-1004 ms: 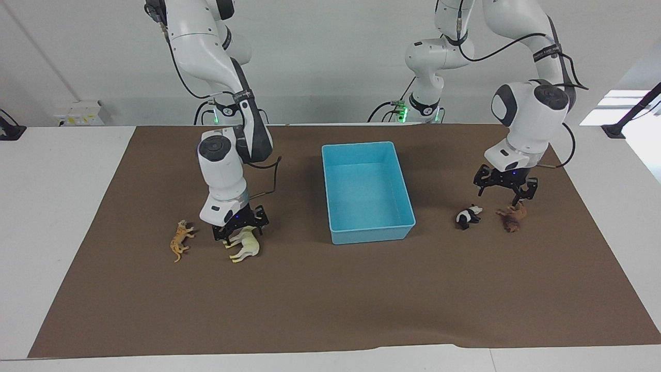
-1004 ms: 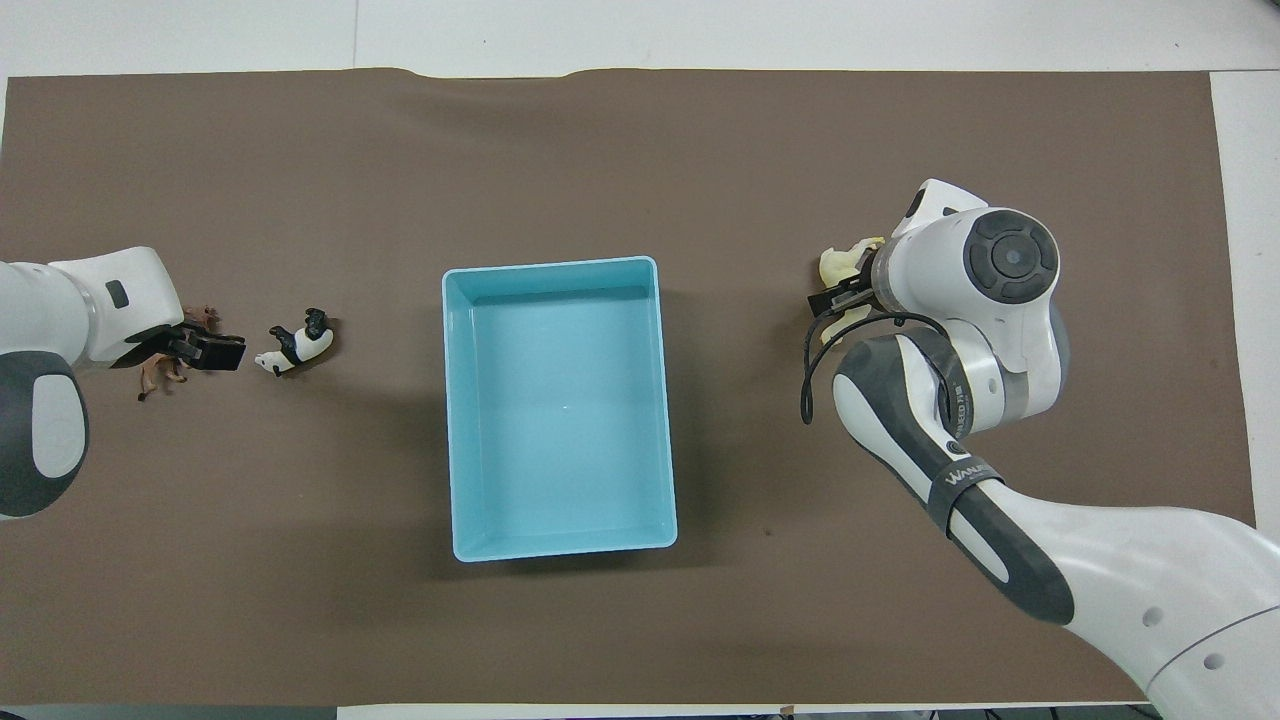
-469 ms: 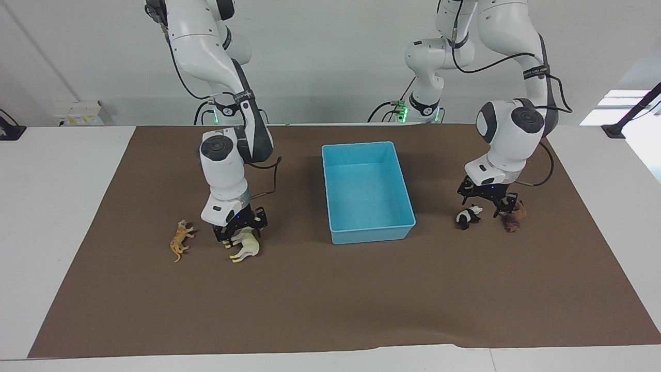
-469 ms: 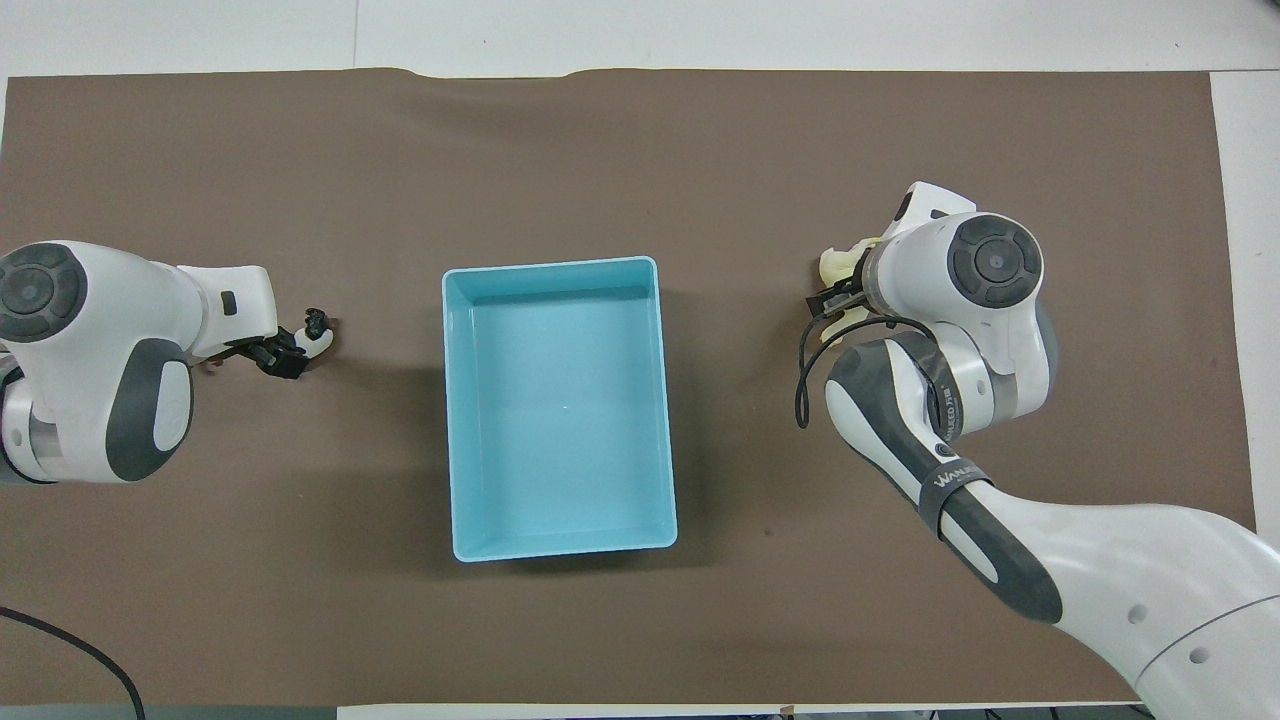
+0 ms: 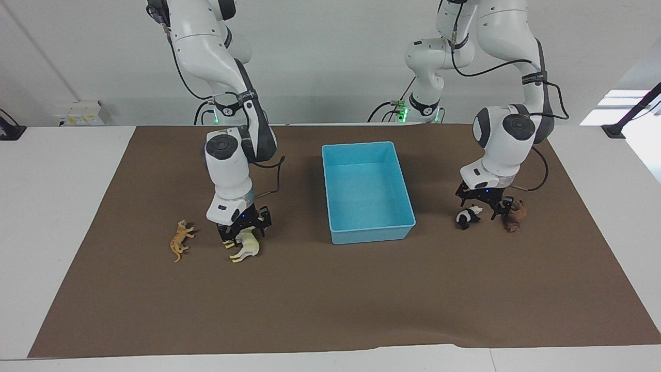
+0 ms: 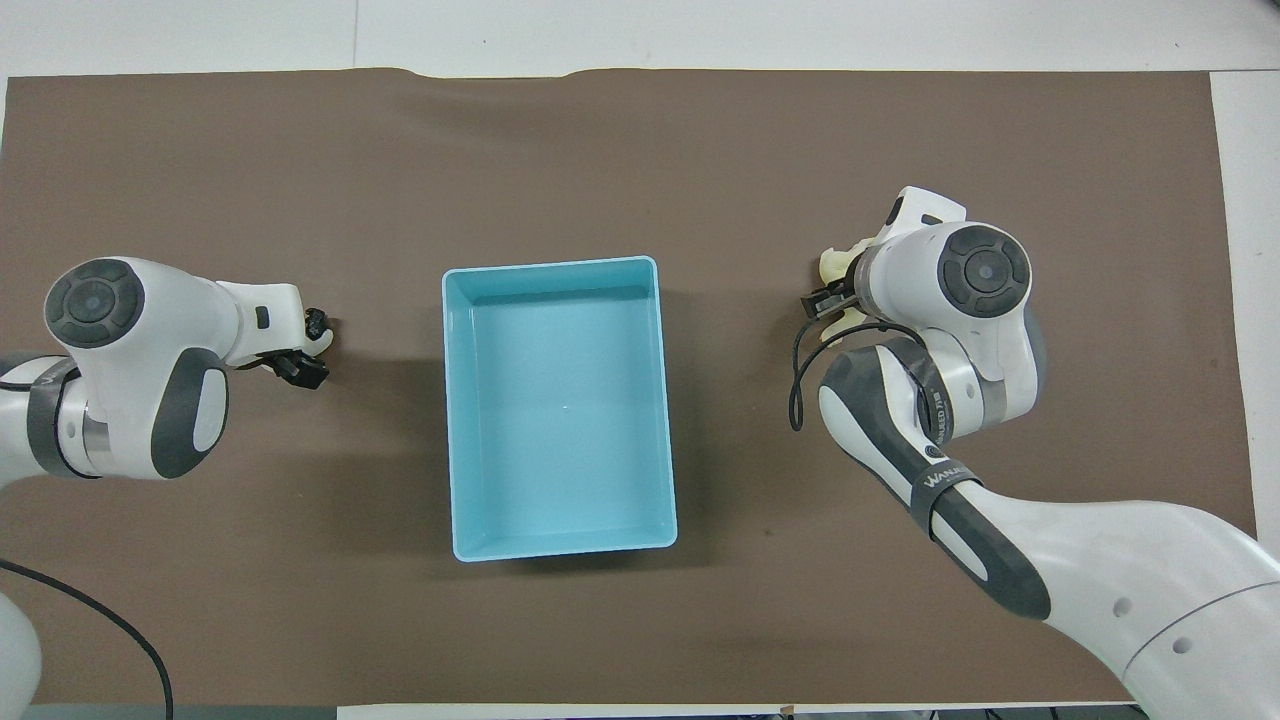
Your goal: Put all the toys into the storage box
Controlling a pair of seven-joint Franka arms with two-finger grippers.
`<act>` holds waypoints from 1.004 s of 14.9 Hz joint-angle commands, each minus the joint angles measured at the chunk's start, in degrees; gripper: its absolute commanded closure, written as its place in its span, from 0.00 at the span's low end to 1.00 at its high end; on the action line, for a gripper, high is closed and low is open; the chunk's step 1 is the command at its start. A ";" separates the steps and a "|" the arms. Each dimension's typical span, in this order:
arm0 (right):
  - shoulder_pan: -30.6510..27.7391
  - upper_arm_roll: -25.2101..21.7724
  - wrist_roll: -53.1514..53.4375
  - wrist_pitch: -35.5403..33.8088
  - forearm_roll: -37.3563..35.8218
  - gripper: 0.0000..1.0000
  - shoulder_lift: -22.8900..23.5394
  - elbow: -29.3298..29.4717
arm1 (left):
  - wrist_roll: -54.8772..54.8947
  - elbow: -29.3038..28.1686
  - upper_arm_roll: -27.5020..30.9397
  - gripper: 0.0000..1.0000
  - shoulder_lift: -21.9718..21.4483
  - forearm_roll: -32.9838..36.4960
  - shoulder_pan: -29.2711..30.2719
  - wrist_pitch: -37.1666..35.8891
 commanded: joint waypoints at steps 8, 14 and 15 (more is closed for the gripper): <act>-0.38 -0.51 -1.73 -11.25 -1.42 1.00 -2.16 3.92 | -0.62 -1.63 0.78 1.00 -0.73 1.13 -0.34 0.89; -2.58 -0.60 -1.81 -26.46 -1.52 1.00 -9.99 9.19 | -8.78 16.95 -0.36 1.00 -1.08 -2.98 -3.75 -21.28; -2.93 -0.78 -1.81 -28.66 -1.52 1.00 -10.69 10.42 | -11.67 20.83 -0.37 1.00 -1.08 -5.00 -5.43 -26.30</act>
